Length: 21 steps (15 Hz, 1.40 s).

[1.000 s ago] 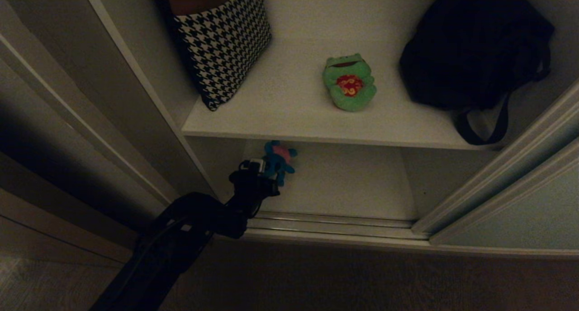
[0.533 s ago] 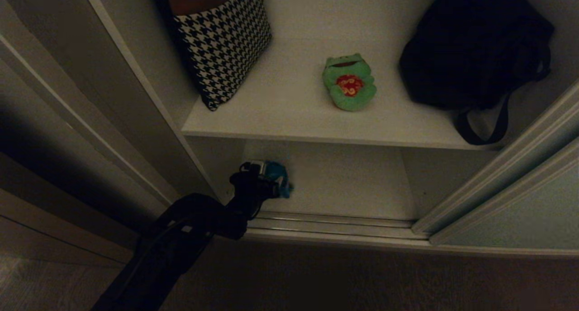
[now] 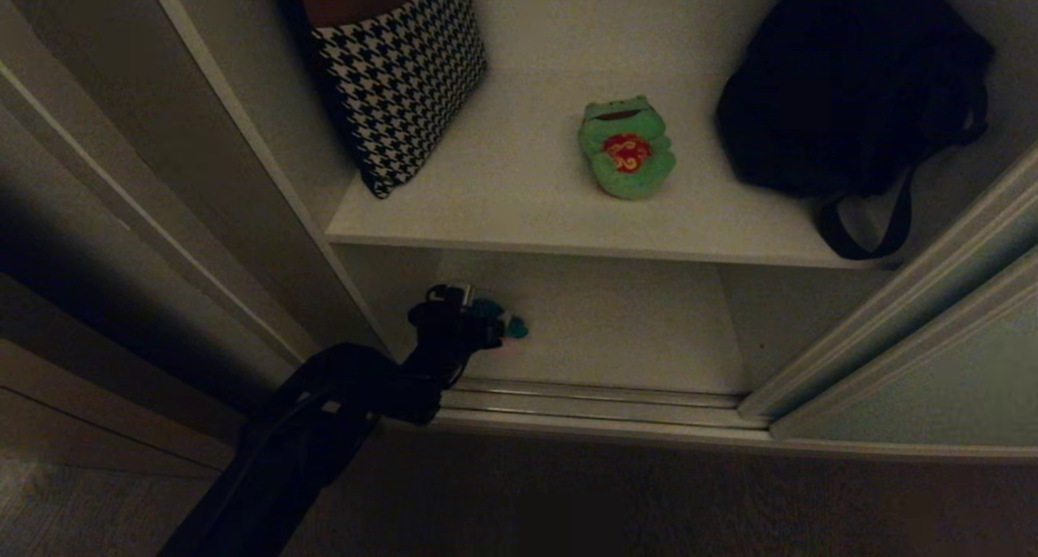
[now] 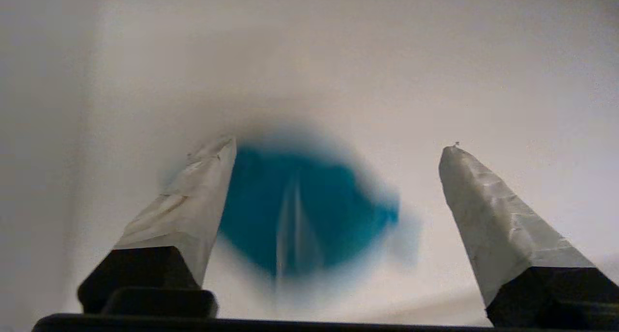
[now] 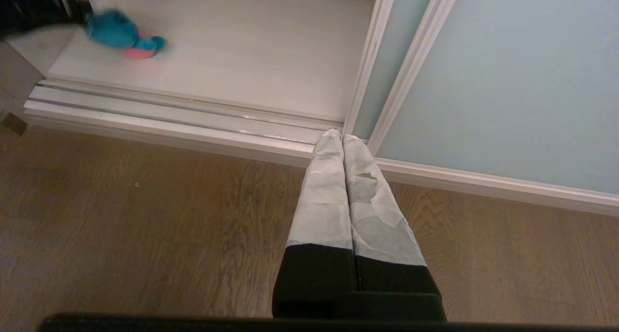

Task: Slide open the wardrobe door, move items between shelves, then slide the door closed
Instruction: Place the blue doll on the lower shelf

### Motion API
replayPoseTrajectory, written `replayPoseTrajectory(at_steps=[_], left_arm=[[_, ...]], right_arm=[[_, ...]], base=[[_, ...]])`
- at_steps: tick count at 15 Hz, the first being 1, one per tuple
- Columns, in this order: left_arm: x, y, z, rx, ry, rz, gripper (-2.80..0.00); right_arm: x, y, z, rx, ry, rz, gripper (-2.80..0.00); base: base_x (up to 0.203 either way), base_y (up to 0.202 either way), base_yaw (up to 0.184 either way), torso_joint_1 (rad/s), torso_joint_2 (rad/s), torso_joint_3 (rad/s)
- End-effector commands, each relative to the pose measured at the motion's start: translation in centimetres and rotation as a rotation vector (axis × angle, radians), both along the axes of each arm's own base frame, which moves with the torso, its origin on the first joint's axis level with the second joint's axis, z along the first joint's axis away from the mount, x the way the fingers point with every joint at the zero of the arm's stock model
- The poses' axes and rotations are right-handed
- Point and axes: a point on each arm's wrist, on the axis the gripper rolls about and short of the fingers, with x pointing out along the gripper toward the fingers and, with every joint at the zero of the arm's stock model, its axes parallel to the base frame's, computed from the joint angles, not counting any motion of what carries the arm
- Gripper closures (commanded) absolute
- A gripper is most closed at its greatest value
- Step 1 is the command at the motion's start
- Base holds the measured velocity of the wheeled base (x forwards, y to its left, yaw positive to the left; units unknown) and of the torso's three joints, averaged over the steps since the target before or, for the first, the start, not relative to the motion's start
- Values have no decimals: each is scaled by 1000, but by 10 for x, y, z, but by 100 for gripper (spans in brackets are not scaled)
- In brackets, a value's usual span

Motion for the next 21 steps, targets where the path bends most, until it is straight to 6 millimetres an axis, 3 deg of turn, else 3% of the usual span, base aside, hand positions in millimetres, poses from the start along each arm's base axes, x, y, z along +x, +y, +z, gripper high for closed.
replayPoseTrajectory(at_steps=[1, 2, 5, 8, 10, 12, 15, 21], left_arm=[[-1, 1, 62, -52, -95, 25, -280], [-2, 1, 76, -58, -101, 33, -280], [-6, 3, 85, -37, -71, 65, -280], [-12, 5, 39, 65, 128, 112, -280], [-15, 6, 23, 92, 227, 110, -280], [-16, 5, 35, 55, 242, 114, -280], [-26, 7, 69, 51, 264, 105, -280], [-75, 6, 103, 59, 343, 98, -280]], right_arm=[[0, 0, 0, -1, 0, 1, 0], [0, 0, 0, -1, -1, 0, 0], [0, 0, 0, -1, -1, 0, 0], [0, 0, 0, -1, -1, 0, 0], [0, 0, 0, -1, -1, 1, 0], [0, 0, 0, -1, 0, 0, 0], [0, 0, 0, -1, 0, 1, 0], [0, 0, 0, -1, -1, 2, 0]], base=[[0, 0, 0, 0, 0, 0], [0, 0, 0, 0, 0, 0], [0, 0, 0, 0, 0, 0], [0, 0, 0, 0, 0, 0], [0, 0, 0, 0, 0, 0], [0, 0, 0, 0, 0, 0], [0, 0, 0, 0, 0, 0], [0, 0, 0, 0, 0, 0]])
